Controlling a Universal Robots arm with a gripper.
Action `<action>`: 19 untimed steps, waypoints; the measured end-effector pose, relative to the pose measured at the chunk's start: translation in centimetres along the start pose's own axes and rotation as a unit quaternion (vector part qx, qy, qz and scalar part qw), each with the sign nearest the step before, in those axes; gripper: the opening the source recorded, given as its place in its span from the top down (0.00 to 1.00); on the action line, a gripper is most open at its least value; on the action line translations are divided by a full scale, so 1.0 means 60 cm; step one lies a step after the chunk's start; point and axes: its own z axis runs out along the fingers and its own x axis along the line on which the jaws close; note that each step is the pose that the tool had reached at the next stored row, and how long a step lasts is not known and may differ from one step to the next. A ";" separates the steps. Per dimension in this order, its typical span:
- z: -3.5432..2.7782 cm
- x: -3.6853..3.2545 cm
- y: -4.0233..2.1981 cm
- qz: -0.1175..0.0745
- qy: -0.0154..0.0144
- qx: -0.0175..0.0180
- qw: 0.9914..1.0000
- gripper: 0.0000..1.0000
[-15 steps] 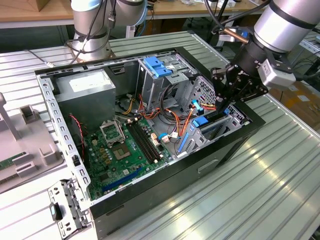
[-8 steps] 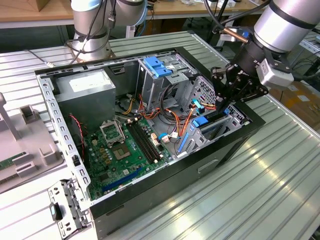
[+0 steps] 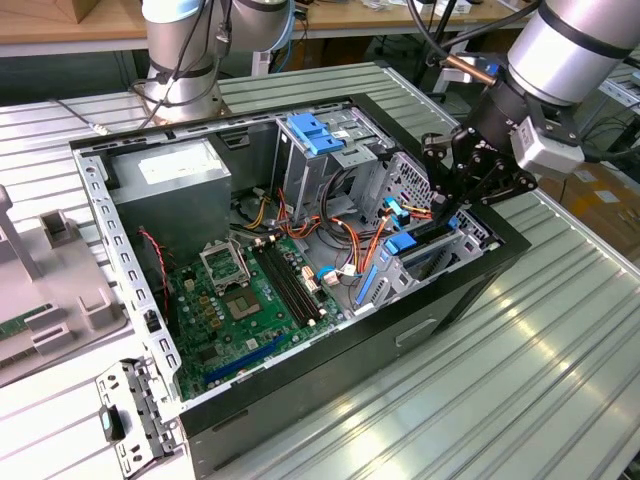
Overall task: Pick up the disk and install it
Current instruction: 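Insert the first disk wire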
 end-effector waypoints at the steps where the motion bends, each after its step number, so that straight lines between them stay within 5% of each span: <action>1: 0.000 0.000 0.000 0.001 0.000 0.000 1.000 0.83; 19: 0.001 0.000 0.000 0.020 0.001 0.001 1.000 0.83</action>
